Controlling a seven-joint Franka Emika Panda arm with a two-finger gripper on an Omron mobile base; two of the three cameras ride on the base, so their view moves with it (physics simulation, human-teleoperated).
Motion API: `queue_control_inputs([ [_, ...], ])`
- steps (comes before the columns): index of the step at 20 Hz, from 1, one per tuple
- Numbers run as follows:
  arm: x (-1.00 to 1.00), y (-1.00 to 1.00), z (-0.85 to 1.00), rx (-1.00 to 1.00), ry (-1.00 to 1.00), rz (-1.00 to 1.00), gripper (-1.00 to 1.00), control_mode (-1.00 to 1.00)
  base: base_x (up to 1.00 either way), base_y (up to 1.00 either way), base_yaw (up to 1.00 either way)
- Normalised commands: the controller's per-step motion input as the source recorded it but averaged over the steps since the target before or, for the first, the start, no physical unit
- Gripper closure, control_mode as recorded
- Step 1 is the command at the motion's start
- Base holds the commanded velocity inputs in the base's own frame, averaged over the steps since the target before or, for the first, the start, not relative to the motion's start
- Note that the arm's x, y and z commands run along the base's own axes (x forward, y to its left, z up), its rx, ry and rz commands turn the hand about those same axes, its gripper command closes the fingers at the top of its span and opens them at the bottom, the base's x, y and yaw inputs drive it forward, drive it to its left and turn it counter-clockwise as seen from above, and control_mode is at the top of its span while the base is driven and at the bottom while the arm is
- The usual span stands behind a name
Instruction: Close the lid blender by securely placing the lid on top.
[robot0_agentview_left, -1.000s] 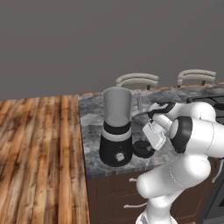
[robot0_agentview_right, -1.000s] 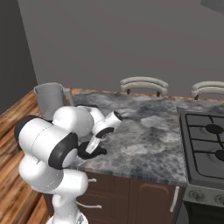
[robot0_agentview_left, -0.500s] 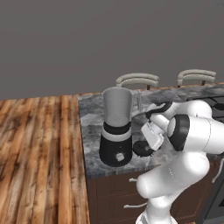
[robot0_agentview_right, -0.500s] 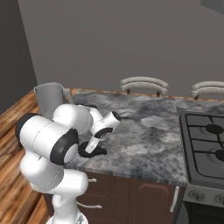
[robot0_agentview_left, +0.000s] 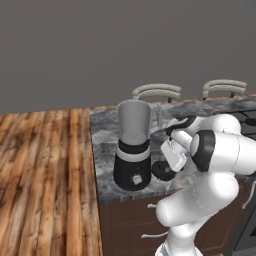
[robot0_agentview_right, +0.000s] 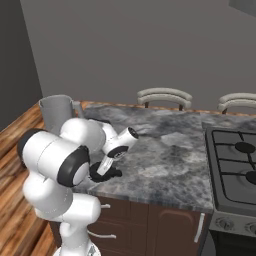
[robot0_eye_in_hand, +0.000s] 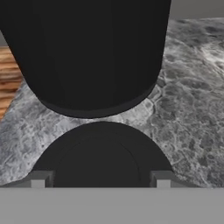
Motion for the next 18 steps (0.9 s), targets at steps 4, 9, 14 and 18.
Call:
queue_control_inputs([
  [4, -0.09, 0.26, -0.05, 0.0, -0.08, 0.0, 1.0, -1.0, 0.0, 0.0, 0.0],
  [9, -0.01, 0.11, 0.0, 0.0, -0.01, 0.0, 1.0, -1.0, 0.0, 0.0, 0.0],
  [14, 0.0, -0.04, 0.33, 0.0, 0.0, -0.04, 1.0, -1.0, 0.0, 0.0, 0.0],
  [18, -0.05, -0.29, 0.74, 0.0, -0.02, -0.13, 1.0, -1.0, 0.0, 0.0, 0.0],
])
